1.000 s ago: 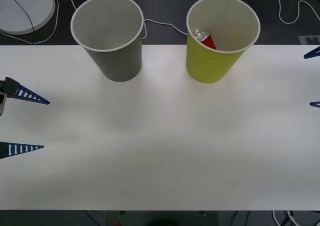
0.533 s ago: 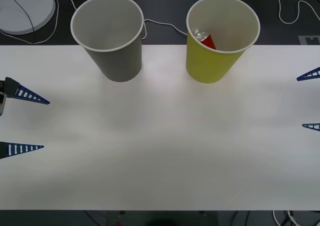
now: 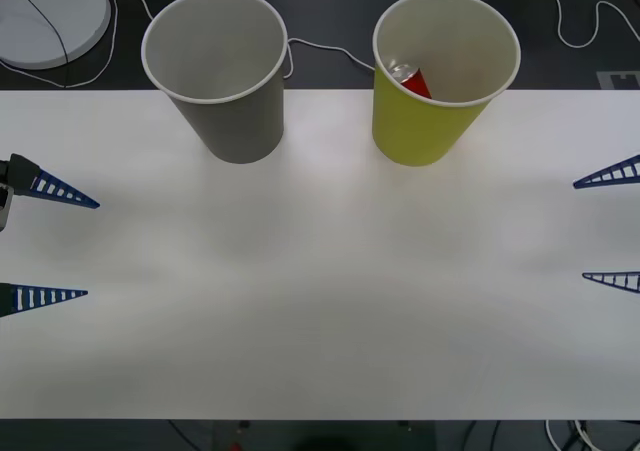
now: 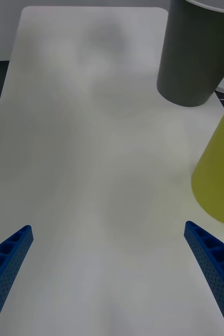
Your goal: Put the can into the green bin and the plastic bottle into the gray bin
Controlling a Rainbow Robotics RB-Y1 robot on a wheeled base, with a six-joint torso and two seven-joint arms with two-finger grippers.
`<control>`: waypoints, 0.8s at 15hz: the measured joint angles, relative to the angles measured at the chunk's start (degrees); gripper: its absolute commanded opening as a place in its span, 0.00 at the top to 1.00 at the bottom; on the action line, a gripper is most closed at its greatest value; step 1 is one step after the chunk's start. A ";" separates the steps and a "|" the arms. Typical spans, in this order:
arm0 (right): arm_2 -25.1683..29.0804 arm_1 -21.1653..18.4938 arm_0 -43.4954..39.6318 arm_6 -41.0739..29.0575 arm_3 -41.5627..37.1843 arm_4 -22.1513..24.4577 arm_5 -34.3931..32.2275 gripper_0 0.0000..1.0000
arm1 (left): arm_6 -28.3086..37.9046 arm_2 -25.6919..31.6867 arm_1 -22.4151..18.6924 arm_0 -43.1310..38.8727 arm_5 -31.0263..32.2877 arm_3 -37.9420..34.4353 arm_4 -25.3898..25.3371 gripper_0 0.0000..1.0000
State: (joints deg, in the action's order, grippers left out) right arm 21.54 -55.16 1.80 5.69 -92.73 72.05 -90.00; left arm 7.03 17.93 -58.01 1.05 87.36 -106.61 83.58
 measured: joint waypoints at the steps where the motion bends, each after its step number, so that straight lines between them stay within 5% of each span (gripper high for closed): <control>1: 0.00 0.29 -0.25 0.32 -0.24 0.03 0.00 0.00 | 0.00 0.00 0.00 0.00 0.00 0.00 0.00 0.00; 12: -0.61 1.63 -0.40 1.77 -0.87 2.38 0.00 0.00 | 0.00 0.00 0.00 0.00 0.00 0.00 0.00 0.00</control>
State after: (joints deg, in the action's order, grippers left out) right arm 20.93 -53.53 1.40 7.46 -93.59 74.43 -90.00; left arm 7.03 17.93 -58.01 1.05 87.36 -106.61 83.58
